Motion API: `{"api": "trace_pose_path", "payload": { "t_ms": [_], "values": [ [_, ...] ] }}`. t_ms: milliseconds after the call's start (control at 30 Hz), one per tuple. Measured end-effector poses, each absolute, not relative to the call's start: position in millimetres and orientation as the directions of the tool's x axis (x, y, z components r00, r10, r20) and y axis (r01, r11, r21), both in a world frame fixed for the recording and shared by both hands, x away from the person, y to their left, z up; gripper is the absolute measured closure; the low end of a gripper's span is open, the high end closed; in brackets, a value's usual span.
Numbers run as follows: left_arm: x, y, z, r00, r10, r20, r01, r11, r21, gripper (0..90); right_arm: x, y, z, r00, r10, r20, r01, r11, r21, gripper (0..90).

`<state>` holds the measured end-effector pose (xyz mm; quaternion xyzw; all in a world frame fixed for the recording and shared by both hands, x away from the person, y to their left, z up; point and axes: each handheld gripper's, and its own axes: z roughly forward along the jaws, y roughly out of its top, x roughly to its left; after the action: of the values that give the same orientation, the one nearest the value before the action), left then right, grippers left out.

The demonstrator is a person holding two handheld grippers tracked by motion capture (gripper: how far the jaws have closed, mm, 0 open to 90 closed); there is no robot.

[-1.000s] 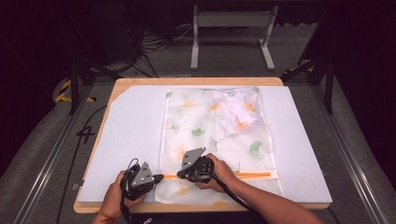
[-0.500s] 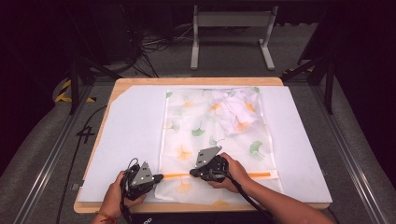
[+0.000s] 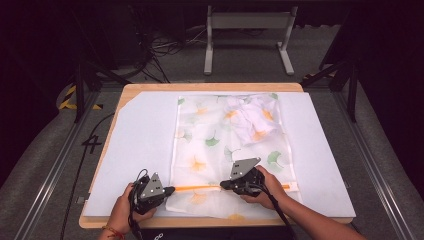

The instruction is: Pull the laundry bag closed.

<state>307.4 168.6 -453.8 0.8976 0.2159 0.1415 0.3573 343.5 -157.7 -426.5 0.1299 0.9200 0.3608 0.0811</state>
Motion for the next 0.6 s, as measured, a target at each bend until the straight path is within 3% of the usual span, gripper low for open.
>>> {"api": "trace_pose_path", "payload": {
  "t_ms": [600],
  "values": [
    [307.8,168.6,-453.5,0.869,0.485,0.1,0.285,-0.656,0.699,90.0,334.6,-193.9,-418.0,-0.937,0.344,-0.057,0.211,0.688,0.694,90.0]
  ]
}}
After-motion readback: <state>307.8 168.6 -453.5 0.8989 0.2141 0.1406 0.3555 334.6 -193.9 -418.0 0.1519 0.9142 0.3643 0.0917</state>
